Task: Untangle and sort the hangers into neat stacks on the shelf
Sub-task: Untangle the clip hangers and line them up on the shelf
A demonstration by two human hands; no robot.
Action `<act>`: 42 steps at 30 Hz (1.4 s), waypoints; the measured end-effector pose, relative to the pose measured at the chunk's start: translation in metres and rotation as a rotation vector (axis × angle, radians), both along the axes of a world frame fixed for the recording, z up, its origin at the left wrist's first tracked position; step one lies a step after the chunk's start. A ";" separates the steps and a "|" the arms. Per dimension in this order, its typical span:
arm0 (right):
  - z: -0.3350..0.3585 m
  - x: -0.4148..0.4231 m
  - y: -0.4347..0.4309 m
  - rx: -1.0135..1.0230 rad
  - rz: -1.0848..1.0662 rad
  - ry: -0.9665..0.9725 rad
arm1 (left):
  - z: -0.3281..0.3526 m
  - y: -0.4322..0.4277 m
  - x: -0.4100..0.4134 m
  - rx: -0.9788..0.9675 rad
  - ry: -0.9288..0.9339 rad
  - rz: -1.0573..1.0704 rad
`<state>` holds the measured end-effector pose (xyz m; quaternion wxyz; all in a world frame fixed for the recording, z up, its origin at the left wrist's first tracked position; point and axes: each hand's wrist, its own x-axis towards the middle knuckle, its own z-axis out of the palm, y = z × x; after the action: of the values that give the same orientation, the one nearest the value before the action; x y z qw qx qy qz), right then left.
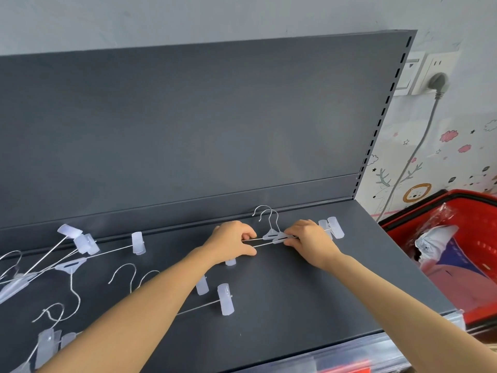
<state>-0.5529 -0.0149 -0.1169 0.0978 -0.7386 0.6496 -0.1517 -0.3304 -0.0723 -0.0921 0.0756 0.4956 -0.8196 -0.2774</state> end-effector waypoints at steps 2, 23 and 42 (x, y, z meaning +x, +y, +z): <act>0.000 0.001 0.000 -0.007 0.001 -0.005 | 0.001 0.000 0.005 -0.018 0.000 0.022; 0.000 0.015 0.001 -0.060 -0.140 0.091 | 0.012 0.004 0.042 0.067 0.221 0.229; 0.057 0.175 0.027 -0.091 0.310 -0.135 | 0.042 0.057 0.164 -0.131 -0.025 0.137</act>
<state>-0.3784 0.0117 -0.0594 0.1299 -0.8218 0.5122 -0.2131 -0.1665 -0.0150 -0.0498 0.1164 0.5479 -0.8011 -0.2110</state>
